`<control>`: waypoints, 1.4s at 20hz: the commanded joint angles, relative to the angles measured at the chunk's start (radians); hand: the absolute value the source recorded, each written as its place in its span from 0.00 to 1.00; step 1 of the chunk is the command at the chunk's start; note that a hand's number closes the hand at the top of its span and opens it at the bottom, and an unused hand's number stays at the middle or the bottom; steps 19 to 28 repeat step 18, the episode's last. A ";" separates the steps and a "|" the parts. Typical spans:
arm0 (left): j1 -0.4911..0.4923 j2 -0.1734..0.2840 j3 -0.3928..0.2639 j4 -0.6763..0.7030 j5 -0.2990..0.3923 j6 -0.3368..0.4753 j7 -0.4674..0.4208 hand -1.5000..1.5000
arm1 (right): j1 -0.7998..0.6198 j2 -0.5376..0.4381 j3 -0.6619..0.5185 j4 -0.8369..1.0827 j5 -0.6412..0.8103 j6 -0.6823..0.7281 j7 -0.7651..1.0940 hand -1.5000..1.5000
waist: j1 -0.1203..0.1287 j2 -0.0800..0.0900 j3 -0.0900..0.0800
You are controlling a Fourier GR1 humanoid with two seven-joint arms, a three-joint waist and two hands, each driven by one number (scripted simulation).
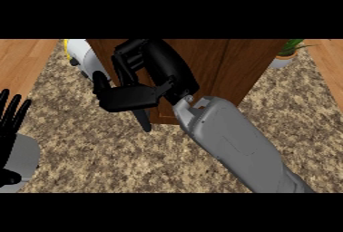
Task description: Pick up the wine, place it into the cabinet and close the cabinet
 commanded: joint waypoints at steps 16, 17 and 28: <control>-0.011 -0.016 0.000 -0.021 -0.016 -0.004 0.045 0.00 | -0.006 -0.101 -0.135 0.270 0.042 0.171 -0.193 1.00 | 0.010 0.016 0.000; -0.037 0.000 0.005 -0.009 -0.010 -0.024 0.050 0.00 | -0.008 -0.115 -0.152 0.283 0.028 0.199 -0.214 1.00 | 0.008 0.021 0.000; -0.025 -0.007 0.003 -0.021 -0.005 -0.020 0.053 0.00 | 0.001 -0.098 -0.135 0.263 0.040 0.173 -0.197 1.00 | 0.004 0.014 0.000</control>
